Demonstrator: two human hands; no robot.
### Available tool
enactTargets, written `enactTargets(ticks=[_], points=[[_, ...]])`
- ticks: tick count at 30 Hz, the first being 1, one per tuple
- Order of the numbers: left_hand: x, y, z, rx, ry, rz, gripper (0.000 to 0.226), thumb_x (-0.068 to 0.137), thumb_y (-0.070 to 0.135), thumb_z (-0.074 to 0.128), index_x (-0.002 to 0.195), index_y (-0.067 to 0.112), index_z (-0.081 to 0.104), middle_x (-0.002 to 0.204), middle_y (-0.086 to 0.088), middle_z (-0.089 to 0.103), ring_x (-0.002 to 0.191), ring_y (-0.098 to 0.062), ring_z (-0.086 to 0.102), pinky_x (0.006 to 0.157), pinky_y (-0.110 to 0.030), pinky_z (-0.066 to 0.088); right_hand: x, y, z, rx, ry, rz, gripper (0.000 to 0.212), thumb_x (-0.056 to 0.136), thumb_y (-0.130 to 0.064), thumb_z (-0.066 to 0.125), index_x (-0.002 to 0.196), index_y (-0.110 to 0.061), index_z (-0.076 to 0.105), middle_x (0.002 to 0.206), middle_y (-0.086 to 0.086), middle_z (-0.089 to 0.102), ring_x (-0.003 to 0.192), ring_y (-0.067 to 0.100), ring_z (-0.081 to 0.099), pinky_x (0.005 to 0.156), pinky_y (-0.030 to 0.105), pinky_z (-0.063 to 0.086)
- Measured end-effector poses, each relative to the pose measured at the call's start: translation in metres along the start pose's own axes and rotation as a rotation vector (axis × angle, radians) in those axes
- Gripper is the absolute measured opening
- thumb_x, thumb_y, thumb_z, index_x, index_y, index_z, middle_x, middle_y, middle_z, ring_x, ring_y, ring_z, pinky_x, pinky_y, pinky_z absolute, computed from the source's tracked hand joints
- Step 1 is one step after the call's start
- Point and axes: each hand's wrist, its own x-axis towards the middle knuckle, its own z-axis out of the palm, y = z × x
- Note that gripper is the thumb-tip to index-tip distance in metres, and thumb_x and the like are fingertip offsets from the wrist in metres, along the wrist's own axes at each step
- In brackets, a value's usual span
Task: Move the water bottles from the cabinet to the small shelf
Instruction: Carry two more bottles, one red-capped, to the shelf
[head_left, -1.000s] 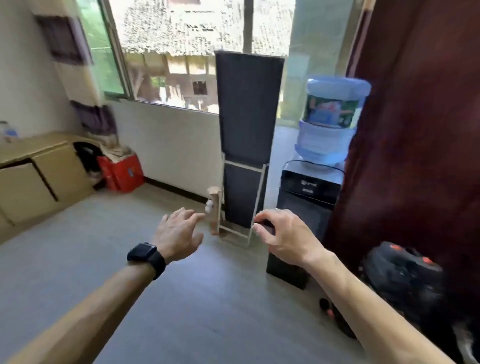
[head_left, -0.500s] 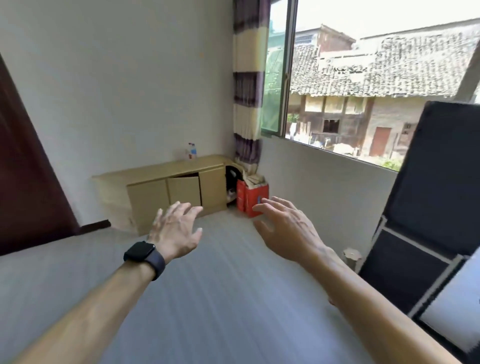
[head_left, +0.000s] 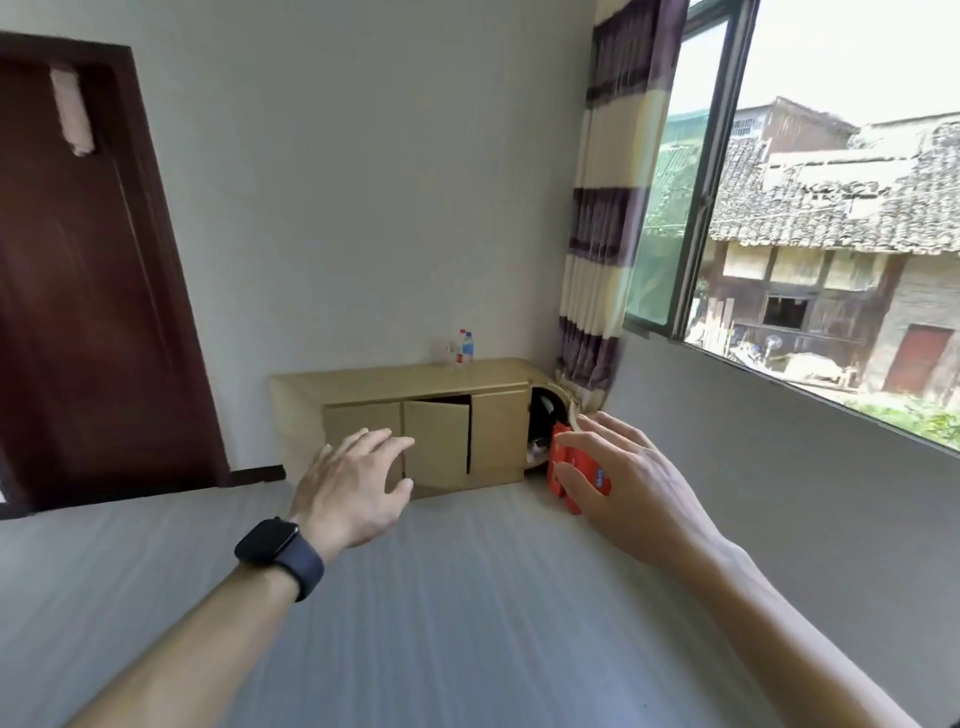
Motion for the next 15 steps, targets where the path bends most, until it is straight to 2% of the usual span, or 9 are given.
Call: enactTargets(ticks=[7,15], points=[[0.115,-0.027,0.034,0.131,-0.021,-0.068,0.055,0.093,0.048,0.046,0.146,0.034,0.037,0.158,0.004,0.03,0.146,-0.018,0.023,0.114,-0.041,0.025,0.117,0.062,0.053,-0.003,-0.019,-0.054,0.041,0.096,-0.053,0.048,0.135,-0.041,0.054,0.152,-0.013,0.041,0.147,0.008,0.022,0.117,0.033,0.03],[0.264,-0.092,0.093,0.143,-0.013,-0.074,0.056,0.092,0.048,0.048,0.145,0.033,0.04,0.157,0.0,0.032,0.145,-0.021,0.025,0.113,-0.043,0.027,0.25,0.109,0.156,-0.061,-0.062,-0.078,0.044,0.097,-0.055,0.042,0.138,-0.042,0.05,0.153,-0.01,0.041,0.147,0.011,0.024,0.118,0.038,0.03]])
